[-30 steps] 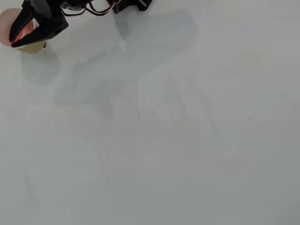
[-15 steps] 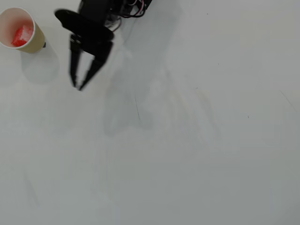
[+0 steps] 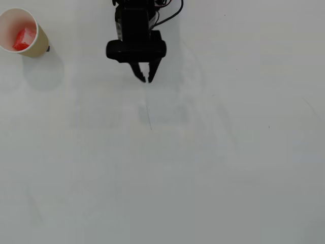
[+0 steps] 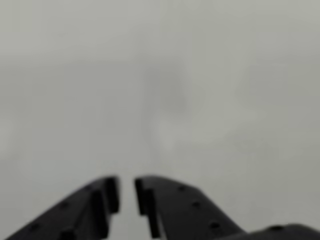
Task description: Pick up the cube and drop it in the cup.
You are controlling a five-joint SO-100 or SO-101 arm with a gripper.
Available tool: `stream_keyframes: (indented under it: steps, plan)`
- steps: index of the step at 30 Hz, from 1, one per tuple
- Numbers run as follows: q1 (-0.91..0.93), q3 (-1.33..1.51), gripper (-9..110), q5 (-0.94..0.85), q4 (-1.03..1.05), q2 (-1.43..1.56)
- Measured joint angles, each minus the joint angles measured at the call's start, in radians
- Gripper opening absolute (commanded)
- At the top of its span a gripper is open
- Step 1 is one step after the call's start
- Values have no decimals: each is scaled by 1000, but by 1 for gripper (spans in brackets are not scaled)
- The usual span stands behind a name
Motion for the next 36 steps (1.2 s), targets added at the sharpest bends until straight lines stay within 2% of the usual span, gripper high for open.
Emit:
stream_keyframes:
  steps: [9,28,36]
  plan:
    - [-92,25,0,0,204,0]
    - [-109,25,0,0,230,0]
    - [-44,25,0,0,230,0]
